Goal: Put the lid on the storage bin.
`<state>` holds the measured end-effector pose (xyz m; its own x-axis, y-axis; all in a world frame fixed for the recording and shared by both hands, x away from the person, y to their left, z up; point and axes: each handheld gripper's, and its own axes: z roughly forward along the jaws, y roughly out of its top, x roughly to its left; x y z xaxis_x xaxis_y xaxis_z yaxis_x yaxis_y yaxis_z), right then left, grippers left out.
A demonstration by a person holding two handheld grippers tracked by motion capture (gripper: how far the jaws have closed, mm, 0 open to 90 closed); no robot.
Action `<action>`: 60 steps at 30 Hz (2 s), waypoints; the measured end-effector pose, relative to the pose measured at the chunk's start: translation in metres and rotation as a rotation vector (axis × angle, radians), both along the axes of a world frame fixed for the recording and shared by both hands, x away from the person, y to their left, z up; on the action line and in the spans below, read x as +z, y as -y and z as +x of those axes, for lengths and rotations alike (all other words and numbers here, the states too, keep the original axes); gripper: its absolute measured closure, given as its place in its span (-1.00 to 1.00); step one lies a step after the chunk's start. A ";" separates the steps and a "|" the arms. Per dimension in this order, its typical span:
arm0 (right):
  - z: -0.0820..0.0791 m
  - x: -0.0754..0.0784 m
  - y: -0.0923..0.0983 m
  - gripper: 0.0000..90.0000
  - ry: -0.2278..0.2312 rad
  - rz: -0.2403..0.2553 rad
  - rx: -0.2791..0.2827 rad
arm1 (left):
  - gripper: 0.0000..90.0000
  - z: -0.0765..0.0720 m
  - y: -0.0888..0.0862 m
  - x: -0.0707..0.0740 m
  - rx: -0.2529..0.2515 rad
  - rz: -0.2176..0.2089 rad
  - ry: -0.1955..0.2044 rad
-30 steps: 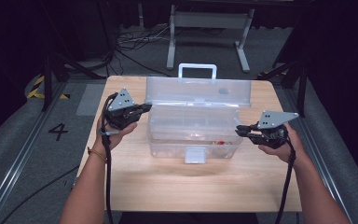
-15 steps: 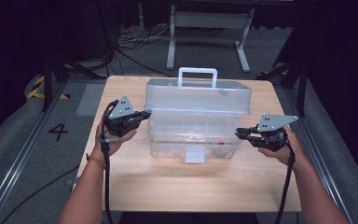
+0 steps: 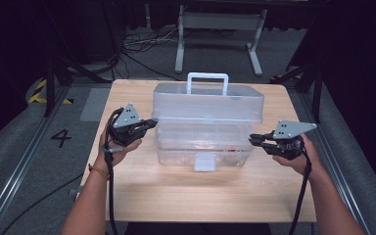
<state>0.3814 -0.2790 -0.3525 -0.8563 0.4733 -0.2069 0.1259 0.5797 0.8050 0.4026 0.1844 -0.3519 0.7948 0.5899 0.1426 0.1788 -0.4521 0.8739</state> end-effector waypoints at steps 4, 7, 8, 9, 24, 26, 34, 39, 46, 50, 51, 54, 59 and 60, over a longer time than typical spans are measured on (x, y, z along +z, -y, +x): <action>-0.002 -0.001 0.005 0.82 0.000 -0.004 -0.009 | 1.00 -0.001 0.000 -0.002 -0.001 0.010 -0.005; -0.003 -0.002 0.009 0.82 -0.004 0.007 -0.019 | 1.00 -0.002 0.001 -0.003 0.002 0.019 -0.001; -0.003 -0.002 0.010 0.82 -0.002 0.010 -0.019 | 1.00 -0.003 0.001 -0.004 0.003 0.018 -0.001; -0.003 -0.002 0.010 0.82 -0.001 0.011 -0.021 | 1.00 -0.003 0.001 -0.004 0.005 0.018 0.003; -0.004 -0.002 0.020 0.80 -0.002 0.036 -0.059 | 1.00 -0.009 0.002 -0.011 0.003 0.051 -0.011; -0.004 -0.003 0.021 0.81 -0.004 0.041 -0.066 | 1.00 -0.009 0.002 -0.012 0.002 0.057 -0.012; -0.004 -0.006 0.024 0.81 -0.012 0.045 -0.079 | 1.00 -0.013 0.003 -0.017 0.008 0.082 -0.033; -0.004 -0.009 0.024 0.81 -0.020 0.037 -0.084 | 1.00 -0.016 0.002 -0.020 0.012 0.116 -0.050; -0.004 -0.014 0.022 0.81 -0.030 0.009 -0.081 | 1.00 -0.018 0.004 -0.024 0.012 0.126 -0.062; -0.004 -0.016 0.022 0.80 -0.043 0.001 -0.075 | 1.00 -0.018 0.004 -0.027 0.016 0.134 -0.064; -0.004 -0.016 0.022 0.80 -0.045 -0.001 -0.073 | 1.00 -0.018 0.004 -0.028 0.019 0.137 -0.067; -0.004 -0.018 0.024 0.79 -0.050 -0.008 -0.077 | 1.00 -0.017 0.004 -0.030 0.016 0.142 -0.074; -0.002 -0.021 0.026 0.79 -0.059 -0.015 -0.094 | 1.00 -0.017 0.004 -0.034 0.021 0.159 -0.083; -0.002 -0.021 0.026 0.79 -0.059 -0.015 -0.094 | 1.00 -0.017 0.004 -0.034 0.021 0.159 -0.083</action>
<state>0.3794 -0.3054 -0.3734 -0.8192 0.5492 -0.1650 0.2274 0.5754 0.7856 0.3853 0.1804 -0.3862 0.7955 0.5817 0.1699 0.2582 -0.5790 0.7733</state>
